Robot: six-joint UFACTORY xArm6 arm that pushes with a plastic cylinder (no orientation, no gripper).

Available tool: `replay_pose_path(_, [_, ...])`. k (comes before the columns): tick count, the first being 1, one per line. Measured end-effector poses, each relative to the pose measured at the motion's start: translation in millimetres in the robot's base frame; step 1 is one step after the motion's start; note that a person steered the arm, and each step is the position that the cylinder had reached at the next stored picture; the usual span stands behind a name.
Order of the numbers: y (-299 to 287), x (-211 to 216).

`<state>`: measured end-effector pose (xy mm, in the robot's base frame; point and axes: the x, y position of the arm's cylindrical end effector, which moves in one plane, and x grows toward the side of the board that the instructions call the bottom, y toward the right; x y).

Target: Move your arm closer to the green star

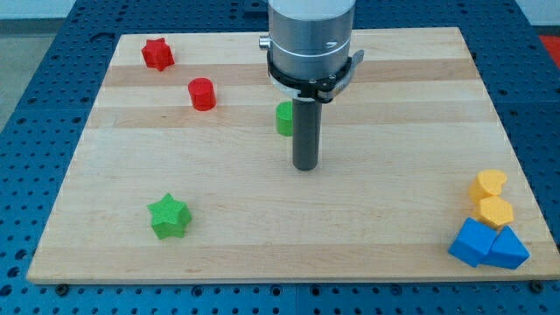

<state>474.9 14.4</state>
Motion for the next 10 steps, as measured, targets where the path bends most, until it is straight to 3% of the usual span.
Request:
replay_pose_path(5, [-1, 64])
replay_pose_path(10, [-68, 115])
